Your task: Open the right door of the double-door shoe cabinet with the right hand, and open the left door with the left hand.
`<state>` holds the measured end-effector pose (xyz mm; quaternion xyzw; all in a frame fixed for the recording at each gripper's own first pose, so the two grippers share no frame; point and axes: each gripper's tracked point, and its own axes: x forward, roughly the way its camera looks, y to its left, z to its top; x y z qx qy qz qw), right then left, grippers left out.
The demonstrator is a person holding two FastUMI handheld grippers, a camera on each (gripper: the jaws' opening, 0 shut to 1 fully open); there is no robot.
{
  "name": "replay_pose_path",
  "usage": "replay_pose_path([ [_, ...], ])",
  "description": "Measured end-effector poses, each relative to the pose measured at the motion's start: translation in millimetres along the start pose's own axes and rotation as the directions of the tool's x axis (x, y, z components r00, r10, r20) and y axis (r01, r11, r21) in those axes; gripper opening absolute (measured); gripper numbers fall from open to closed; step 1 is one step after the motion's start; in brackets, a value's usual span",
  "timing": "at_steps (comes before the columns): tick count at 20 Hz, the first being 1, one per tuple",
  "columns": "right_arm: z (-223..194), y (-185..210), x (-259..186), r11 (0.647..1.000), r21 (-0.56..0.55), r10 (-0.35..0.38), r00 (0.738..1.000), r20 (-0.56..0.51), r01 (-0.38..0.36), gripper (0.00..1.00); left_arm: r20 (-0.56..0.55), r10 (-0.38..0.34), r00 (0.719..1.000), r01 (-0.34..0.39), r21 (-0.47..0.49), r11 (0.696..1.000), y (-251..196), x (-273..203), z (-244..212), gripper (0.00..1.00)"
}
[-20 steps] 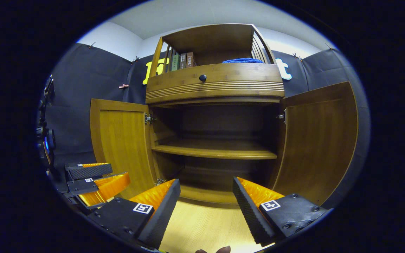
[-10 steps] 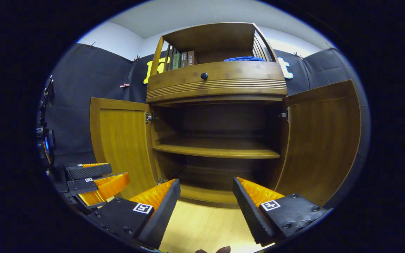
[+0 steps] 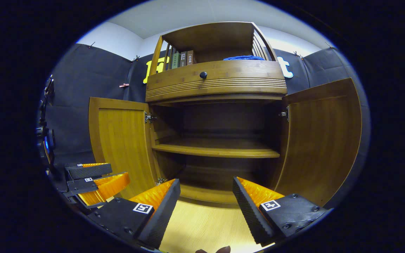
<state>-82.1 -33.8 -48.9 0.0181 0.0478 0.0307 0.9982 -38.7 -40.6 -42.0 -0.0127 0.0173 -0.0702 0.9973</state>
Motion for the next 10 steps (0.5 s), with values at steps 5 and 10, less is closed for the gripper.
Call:
replay_pose_path([
  [5, 1.4, -2.2, 1.0, 1.0, -0.002, -0.004, 1.0, 0.005, 0.004, 0.95, 0.008, -0.003, 1.0, 0.003, -0.003, 1.0, -1.5, 0.5, 2.0, 0.99],
  [10, 1.2, -3.4, 1.3, 1.0, -0.007, -0.008, 1.0, 0.006, 0.008, 0.87, 0.013, -0.005, 1.0, 0.005, -0.003, 1.0, -2.5, 1.4, 4.7, 0.99],
])
